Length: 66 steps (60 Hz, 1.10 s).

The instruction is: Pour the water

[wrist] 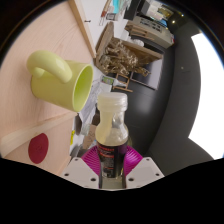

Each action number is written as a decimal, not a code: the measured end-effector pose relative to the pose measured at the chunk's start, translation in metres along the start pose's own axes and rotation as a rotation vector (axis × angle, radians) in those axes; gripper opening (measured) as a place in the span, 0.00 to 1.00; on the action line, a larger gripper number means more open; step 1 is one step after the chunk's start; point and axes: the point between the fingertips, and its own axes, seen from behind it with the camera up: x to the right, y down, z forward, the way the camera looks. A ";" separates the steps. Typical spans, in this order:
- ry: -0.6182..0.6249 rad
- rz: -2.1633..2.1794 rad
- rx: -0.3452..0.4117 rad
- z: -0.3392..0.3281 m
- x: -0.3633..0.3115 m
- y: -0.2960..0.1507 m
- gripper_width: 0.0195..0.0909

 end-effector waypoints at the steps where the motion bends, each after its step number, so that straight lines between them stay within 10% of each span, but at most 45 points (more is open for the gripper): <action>1: 0.006 -0.010 0.006 0.002 -0.001 -0.001 0.09; 44: -0.507 1.548 -0.082 -0.032 -0.058 0.003 0.09; 66: -0.581 1.734 -0.105 -0.027 -0.132 0.000 0.18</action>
